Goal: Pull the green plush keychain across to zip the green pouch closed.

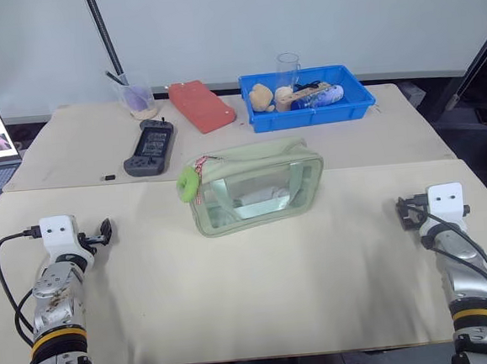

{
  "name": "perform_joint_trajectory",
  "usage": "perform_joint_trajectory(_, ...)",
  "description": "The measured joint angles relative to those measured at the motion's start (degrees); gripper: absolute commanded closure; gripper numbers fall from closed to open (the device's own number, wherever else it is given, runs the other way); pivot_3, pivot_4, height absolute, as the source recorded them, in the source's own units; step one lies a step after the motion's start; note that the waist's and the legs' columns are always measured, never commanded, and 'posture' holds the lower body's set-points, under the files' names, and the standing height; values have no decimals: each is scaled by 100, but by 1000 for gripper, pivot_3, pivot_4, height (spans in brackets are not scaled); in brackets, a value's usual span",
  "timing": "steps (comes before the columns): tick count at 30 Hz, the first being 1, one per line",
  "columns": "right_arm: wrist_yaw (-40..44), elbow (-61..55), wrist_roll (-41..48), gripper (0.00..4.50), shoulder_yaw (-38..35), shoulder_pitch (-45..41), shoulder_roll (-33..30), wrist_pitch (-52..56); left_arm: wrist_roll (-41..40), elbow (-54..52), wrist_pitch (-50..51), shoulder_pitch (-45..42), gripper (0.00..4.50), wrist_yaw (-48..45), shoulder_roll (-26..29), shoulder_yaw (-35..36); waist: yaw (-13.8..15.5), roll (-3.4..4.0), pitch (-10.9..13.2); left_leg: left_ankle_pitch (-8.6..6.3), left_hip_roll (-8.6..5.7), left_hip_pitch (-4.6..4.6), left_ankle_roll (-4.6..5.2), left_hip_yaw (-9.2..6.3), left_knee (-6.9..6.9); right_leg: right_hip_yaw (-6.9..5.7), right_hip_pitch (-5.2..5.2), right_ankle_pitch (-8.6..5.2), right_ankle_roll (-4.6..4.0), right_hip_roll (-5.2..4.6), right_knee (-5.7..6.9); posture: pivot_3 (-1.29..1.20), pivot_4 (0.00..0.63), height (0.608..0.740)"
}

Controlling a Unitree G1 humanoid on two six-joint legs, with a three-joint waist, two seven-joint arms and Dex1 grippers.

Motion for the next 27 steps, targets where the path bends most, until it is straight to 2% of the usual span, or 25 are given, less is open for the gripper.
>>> perform_joint_trajectory(5, 32, 18, 1, 14, 5, -59, -51, 0, -88, -43, 45, 0, 0, -143, 2, 13, -4, 0, 0, 0, 0, -4, 0, 0, 0, 0, -2, 0, 0, 1, -3, 0, 150, 740)
perform_joint_trajectory(8, 281, -12, 65, 14, 17, -186, -202, 9, -360, -292, 315, 23, 0, -587, 142, 20, -18, -1, 1, 0, 4, -13, 0, 0, 0, -2, -9, 0, 0, 4, -6, 0, 150, 740)
perform_joint_trajectory(12, 1369, -554, 449, 14, 82, -368, -758, 456, -954, -1113, 1133, -192, 0, -1319, 905, 99, -31, -5, 8, 0, 12, -31, 0, -1, 0, -4, -25, 1, -1, 12, -8, 0, 150, 740)
perform_joint_trajectory(16, 2814, -1553, 1150, 14, 245, -763, -1479, 1196, -1498, -2145, 2082, -1057, 0, -2150, 1860, 14, -23, -4, 10, -1, 12, -21, 0, -1, -2, -5, -10, -2, 3, 13, -18, 0, 150, 740)
perform_joint_trajectory(19, 3682, -2149, 1637, 14, 315, -851, -1919, 1796, -1780, -2711, 2727, -1609, 0, -2838, 2238, -459, 12, -4, 9, -1, 11, -23, 0, 0, -9, -9, -6, -6, 8, 13, -30, 0, 150, 740)
perform_joint_trajectory(23, 4313, -3035, 2379, 14, 380, -1072, -2256, 2713, -1920, -3204, 3417, -2401, 0, -3764, 2345, -1483, 8, -8, 14, -1, 11, -40, 0, -1, -9, -10, -22, -6, 8, 14, -29, 0, 150, 740)
perform_joint_trajectory(27, 4503, -4217, 3552, 14, 344, -1414, -2396, 3909, -1888, -3660, 3740, -3443, 0, -4416, 2024, -2461, 10, -9, 16, -1, 12, -51, 1, -2, -8, -9, -29, -8, 9, 16, -31, 0, 150, 740)
